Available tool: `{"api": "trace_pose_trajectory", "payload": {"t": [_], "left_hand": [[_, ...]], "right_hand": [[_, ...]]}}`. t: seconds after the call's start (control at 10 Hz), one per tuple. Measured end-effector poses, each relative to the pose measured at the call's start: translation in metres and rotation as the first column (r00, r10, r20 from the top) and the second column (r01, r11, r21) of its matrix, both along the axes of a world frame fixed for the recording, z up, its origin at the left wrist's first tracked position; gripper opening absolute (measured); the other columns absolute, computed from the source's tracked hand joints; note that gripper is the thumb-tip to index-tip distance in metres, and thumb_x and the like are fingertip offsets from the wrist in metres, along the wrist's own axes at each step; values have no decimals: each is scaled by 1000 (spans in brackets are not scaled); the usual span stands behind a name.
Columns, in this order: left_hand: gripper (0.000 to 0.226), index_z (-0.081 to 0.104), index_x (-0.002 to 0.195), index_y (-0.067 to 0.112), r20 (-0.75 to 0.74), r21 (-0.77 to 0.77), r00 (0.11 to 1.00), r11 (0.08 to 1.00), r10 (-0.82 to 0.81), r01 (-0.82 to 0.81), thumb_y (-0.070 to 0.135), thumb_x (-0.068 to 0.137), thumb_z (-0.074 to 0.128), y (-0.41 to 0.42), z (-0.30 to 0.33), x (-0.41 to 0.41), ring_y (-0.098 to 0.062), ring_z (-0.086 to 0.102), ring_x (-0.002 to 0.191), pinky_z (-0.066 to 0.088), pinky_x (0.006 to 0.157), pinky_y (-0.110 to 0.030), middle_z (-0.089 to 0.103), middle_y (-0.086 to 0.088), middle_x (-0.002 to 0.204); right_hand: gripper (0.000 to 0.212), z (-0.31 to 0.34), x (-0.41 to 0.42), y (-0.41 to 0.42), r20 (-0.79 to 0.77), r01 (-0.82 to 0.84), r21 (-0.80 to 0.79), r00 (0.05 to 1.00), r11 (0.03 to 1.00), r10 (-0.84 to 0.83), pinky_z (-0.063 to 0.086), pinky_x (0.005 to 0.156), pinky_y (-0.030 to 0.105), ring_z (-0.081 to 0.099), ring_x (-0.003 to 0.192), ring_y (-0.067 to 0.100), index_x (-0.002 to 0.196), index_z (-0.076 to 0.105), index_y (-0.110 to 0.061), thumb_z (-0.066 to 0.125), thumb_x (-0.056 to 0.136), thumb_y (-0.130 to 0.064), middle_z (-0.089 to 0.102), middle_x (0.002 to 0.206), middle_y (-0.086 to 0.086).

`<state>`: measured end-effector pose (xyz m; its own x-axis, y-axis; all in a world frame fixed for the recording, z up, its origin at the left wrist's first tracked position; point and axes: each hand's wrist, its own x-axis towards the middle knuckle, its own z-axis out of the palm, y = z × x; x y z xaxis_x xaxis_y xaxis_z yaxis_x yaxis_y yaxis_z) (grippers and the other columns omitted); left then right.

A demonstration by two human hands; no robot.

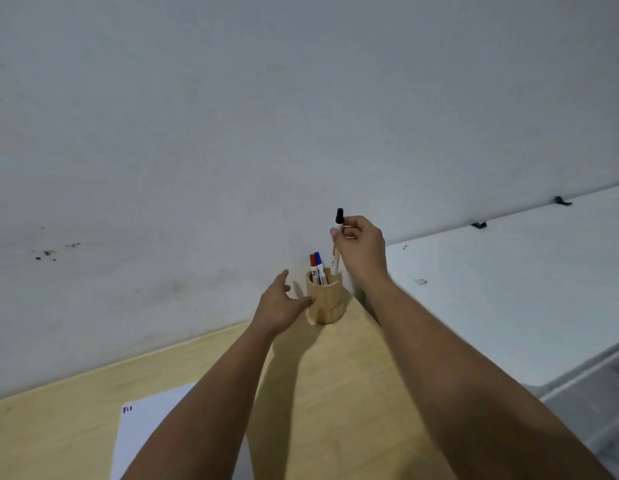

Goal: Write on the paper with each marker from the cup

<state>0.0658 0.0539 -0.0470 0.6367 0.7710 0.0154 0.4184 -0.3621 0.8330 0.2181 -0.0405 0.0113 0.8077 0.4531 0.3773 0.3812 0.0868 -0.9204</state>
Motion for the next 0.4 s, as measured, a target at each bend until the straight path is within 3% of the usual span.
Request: {"api": "trace_pose_trajectory", "payload": {"t": [0.1, 0.2, 0.3, 0.4], "left_hand": [[101, 30, 161, 20, -23, 17, 1000, 1000, -5, 5, 39, 79, 86, 4, -22, 28, -27, 53, 137, 47, 106, -41, 49, -7, 156], [80, 49, 147, 31, 24, 43, 999, 999, 22, -23, 43, 76, 86, 2, -32, 39, -16, 65, 111, 55, 95, -40, 67, 5, 132], [71, 53, 140, 36, 41, 45, 998, 998, 45, -47, 45, 76, 83, -1, -39, 42, -13, 68, 100, 59, 89, -43, 69, 12, 117], [84, 44, 149, 35, 28, 65, 997, 995, 70, -72, 45, 76, 84, -2, -42, 39, -17, 68, 109, 59, 87, -42, 65, 6, 133]], "right_hand": [[11, -11, 13, 14, 4, -3, -59, 1000, 998, 3, 52, 66, 11, 70, 75, 2, 110, 70, -14, 73, 99, -15, 73, 88, -7], [12, -32, 13, 21, -18, -27, -134, 1000, 991, 25, 49, 59, 7, 73, 82, 6, 110, 69, -19, 74, 98, -19, 75, 92, -9], [25, -53, 7, 24, -49, -79, -186, 996, 979, 71, 65, 78, 34, 78, 92, 15, 115, 69, -25, 77, 94, -17, 80, 104, -4], [41, -61, 3, 27, -35, -48, -164, 998, 985, 43, 62, 97, 39, 72, 112, 18, 132, 65, -25, 78, 94, -13, 76, 120, -3]]}}
